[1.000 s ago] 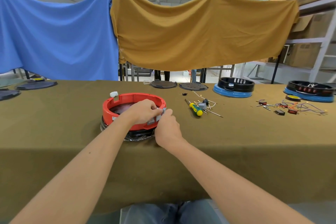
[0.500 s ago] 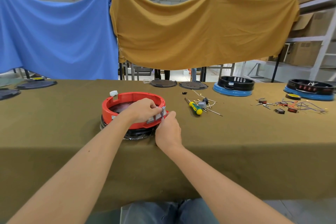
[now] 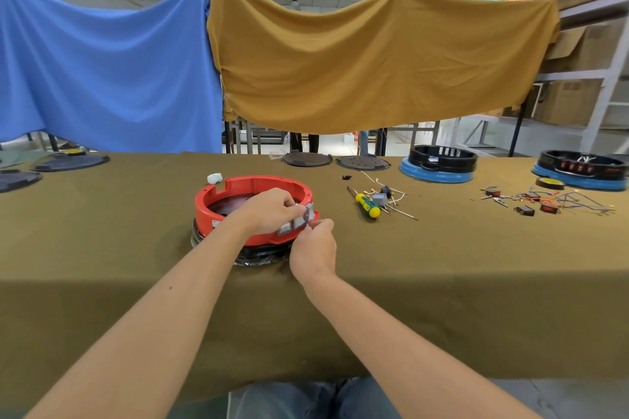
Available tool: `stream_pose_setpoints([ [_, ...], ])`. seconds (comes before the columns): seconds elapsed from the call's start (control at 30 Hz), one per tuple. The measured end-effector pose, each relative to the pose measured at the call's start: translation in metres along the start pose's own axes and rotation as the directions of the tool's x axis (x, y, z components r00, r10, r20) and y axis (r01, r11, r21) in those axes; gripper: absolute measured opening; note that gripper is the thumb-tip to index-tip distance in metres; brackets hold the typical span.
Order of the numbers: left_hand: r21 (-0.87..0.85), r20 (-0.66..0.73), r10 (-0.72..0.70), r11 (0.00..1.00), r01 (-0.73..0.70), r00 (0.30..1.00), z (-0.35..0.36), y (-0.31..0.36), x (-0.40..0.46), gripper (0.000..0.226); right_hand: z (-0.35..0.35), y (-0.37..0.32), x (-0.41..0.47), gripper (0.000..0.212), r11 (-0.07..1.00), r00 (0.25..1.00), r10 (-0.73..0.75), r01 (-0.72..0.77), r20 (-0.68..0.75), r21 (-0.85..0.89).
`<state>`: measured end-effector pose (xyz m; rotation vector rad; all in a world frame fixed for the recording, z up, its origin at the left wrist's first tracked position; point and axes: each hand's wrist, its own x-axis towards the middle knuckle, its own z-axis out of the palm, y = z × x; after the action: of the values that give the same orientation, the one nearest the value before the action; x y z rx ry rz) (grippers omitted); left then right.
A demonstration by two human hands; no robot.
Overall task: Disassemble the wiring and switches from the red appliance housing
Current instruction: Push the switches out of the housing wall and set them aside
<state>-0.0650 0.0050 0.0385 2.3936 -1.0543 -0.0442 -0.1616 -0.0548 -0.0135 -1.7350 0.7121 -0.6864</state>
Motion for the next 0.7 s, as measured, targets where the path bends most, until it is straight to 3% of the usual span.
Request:
stream_pose_setpoints([
  [0.1, -0.003, 0.005, 0.007, 1.000, -0.007, 1.000, -0.001, -0.001, 0.001, 0.049, -0.012, -0.004, 0.006, 0.009, 0.975, 0.995, -0.059, 0.075, 0.078, -0.211],
  [0.23, -0.036, 0.008, 0.035, 0.999, -0.035, 0.999, -0.001, -0.002, 0.002, 0.044, -0.010, -0.012, 0.005, 0.026, 0.902, 0.982, -0.119, 0.168, 0.144, -0.398],
  [0.33, -0.041, 0.003, 0.031, 0.999, -0.031, 1.000, -0.001, -0.002, 0.002, 0.040, 0.004, -0.008, -0.003, 0.032, 0.946, 0.993, -0.095, 0.111, 0.067, -0.306],
  [0.47, -0.019, -0.005, 0.018, 1.000, -0.018, 1.000, -0.001, -0.001, 0.002, 0.042, 0.023, -0.009, -0.007, 0.029, 0.996, 0.994, 0.061, -0.067, -0.095, -0.058],
  [0.7, -0.017, 0.008, 0.016, 1.000, -0.016, 1.000, -0.001, -0.001, 0.002, 0.035, 0.039, -0.008, -0.011, 0.013, 0.982, 0.972, 0.109, -0.073, -0.206, 0.173],
])
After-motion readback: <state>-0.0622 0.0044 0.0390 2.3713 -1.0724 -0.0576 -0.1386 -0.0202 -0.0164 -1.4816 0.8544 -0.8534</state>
